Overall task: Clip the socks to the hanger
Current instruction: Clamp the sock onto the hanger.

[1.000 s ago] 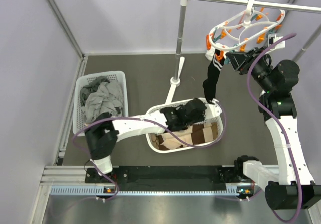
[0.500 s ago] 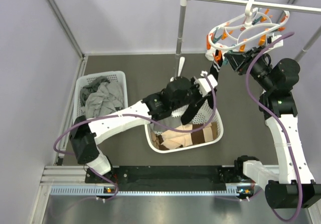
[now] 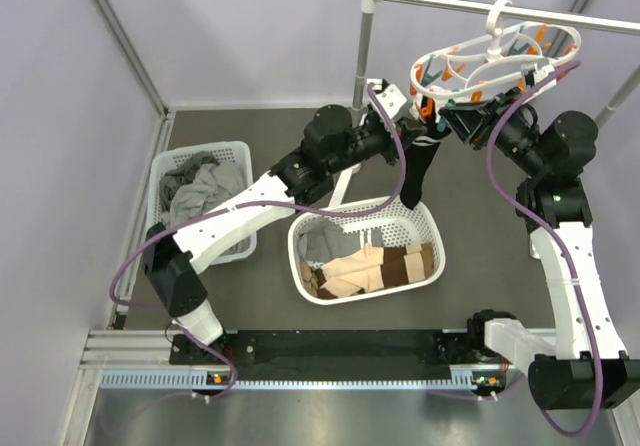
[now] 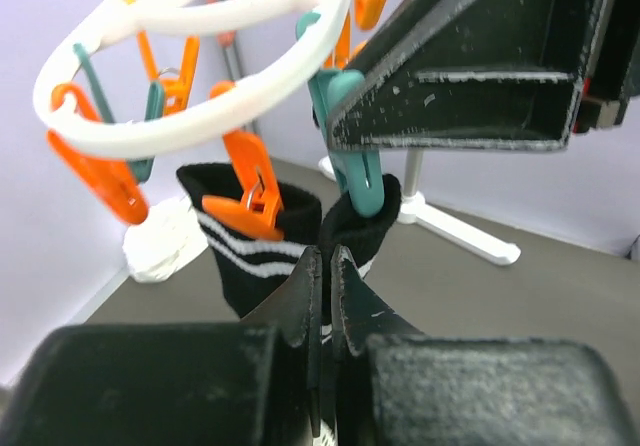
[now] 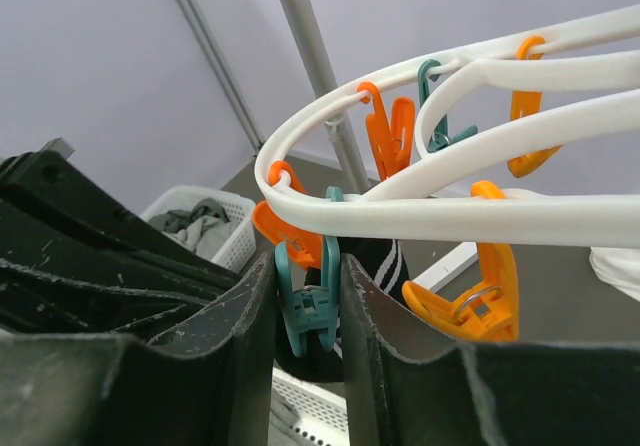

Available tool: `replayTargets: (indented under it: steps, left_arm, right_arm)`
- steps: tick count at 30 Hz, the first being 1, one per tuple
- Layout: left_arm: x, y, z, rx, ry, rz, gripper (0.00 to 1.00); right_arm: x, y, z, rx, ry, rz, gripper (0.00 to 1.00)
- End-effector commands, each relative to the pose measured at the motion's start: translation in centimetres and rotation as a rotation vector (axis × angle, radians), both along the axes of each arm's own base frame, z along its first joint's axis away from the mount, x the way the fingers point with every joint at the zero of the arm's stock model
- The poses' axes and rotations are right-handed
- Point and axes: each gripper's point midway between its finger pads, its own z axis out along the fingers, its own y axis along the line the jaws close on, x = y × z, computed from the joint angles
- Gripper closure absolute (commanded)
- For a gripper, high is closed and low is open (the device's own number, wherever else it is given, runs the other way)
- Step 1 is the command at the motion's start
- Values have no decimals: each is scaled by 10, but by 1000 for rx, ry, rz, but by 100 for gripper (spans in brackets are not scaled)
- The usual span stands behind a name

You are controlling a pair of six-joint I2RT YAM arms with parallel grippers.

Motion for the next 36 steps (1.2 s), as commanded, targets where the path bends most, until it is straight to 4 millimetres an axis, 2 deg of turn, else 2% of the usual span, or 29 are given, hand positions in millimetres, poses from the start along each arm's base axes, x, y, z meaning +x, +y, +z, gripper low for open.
replayTargets:
  steps: [1, 8, 15, 19, 27, 36]
  left_arm:
    - [-2, -9, 31, -104, -9, -73, 100]
    - [0, -13, 29, -105, 3, -84, 100]
    - [-7, -8, 46, -139, -23, -106, 100]
    - [-10, -5, 47, -138, -25, -107, 100]
    - [4, 3, 54, -164, -16, -43, 100]
    - [6, 3, 65, -204, -14, -33, 100]
  right_arm:
    - [-20, 17, 20, -27, -88, 121, 100]
    - [-21, 19, 22, -37, -100, 141, 100]
    - [-18, 18, 16, -50, -95, 126, 100]
    - [-17, 16, 16, -60, -99, 116, 100]
    - [-21, 18, 18, -63, -102, 131, 100]
    - [-23, 18, 21, -59, -108, 135, 100]
